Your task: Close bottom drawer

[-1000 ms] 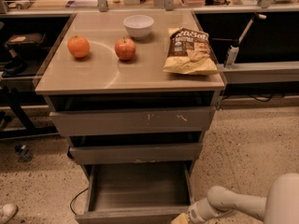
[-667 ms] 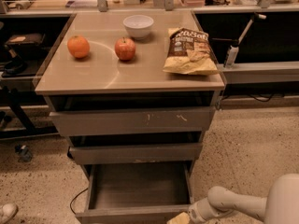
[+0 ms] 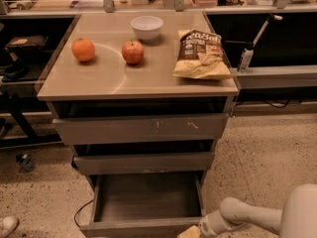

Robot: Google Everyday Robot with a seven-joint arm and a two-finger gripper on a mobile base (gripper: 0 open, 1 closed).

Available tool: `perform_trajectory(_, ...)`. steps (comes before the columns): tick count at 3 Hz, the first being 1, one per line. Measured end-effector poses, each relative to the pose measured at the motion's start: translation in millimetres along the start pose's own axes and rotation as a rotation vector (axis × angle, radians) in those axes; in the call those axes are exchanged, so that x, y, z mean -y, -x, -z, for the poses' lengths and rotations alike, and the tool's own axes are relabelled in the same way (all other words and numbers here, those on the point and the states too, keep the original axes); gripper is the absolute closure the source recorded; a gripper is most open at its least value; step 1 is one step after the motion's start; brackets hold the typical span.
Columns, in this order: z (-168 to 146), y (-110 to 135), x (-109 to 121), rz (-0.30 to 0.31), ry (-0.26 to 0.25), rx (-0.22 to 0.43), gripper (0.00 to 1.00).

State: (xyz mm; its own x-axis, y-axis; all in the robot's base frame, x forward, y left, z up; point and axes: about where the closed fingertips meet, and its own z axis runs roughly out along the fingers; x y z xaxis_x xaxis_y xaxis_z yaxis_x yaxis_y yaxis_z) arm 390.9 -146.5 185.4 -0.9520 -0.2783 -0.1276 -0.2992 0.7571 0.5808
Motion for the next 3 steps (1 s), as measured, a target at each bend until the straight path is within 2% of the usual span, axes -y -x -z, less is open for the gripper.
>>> perform_trajectory(3, -1.1, 0.7, -0.6, 0.002, 0.002, -0.001, 0.89)
